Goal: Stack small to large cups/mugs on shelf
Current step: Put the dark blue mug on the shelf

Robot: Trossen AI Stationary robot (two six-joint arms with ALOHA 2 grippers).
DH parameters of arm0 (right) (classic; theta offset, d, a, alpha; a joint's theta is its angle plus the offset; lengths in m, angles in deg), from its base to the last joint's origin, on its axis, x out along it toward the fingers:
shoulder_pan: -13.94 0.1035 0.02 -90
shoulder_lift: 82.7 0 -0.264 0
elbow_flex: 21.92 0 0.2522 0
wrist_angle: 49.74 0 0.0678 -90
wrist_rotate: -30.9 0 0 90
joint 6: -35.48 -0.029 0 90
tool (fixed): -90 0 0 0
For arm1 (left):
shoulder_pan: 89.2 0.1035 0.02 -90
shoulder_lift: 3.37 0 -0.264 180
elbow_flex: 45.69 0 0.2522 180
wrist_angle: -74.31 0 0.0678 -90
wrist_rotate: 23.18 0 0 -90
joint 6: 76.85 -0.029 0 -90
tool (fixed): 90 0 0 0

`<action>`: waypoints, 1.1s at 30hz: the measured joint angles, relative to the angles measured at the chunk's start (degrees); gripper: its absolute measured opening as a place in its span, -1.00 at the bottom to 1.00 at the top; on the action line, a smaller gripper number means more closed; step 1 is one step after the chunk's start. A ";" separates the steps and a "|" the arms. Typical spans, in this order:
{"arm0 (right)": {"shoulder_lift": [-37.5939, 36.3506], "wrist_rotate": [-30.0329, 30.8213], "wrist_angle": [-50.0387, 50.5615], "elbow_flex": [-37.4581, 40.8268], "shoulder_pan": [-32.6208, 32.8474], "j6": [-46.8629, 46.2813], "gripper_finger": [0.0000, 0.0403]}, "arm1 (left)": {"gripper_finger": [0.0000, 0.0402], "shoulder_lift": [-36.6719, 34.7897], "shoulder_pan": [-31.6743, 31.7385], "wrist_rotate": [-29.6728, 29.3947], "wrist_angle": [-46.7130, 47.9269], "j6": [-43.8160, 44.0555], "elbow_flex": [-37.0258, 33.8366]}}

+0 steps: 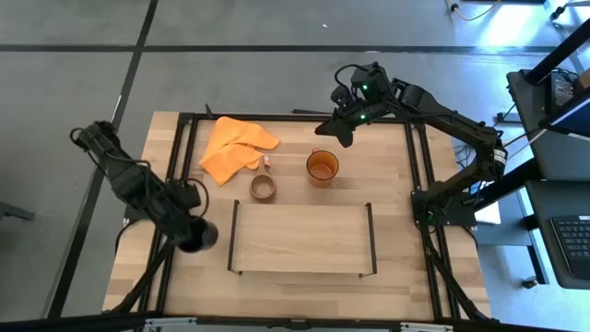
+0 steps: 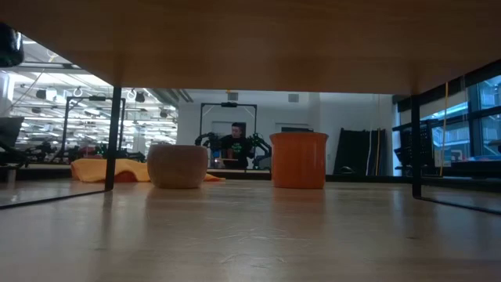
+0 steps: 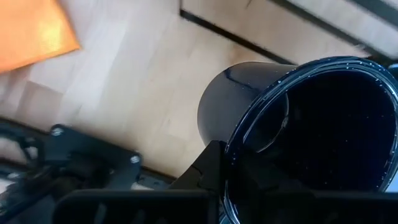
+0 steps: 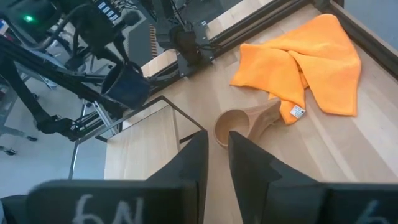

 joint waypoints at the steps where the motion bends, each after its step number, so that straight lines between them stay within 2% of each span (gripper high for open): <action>1: 0.00 0.00 0.00 0.00 0.00 -0.26 -0.68 | -0.92 -0.02 0.25 0.53 0.21 -0.53 -0.04; 5: 0.00 0.00 0.12 0.00 0.04 0.19 -0.68 | -0.92 0.07 0.73 3.05 -0.03 -2.55 -1.62; 19: 0.00 0.11 0.22 0.00 0.39 2.63 -0.68 | -0.92 0.35 0.73 2.27 -3.02 -1.50 -3.08; 27: 0.00 0.10 0.28 0.00 0.37 3.83 -0.68 | -0.92 0.42 0.73 5.72 -13.24 -1.08 -10.42; 30: 0.00 0.09 0.28 0.00 0.37 3.92 -0.68 | -0.92 0.39 1.45 5.42 -11.32 -1.01 -7.42; 33: 0.00 0.09 0.28 0.00 0.37 4.01 -0.68 | -0.92 0.36 3.36 5.01 -7.38 -0.36 -1.31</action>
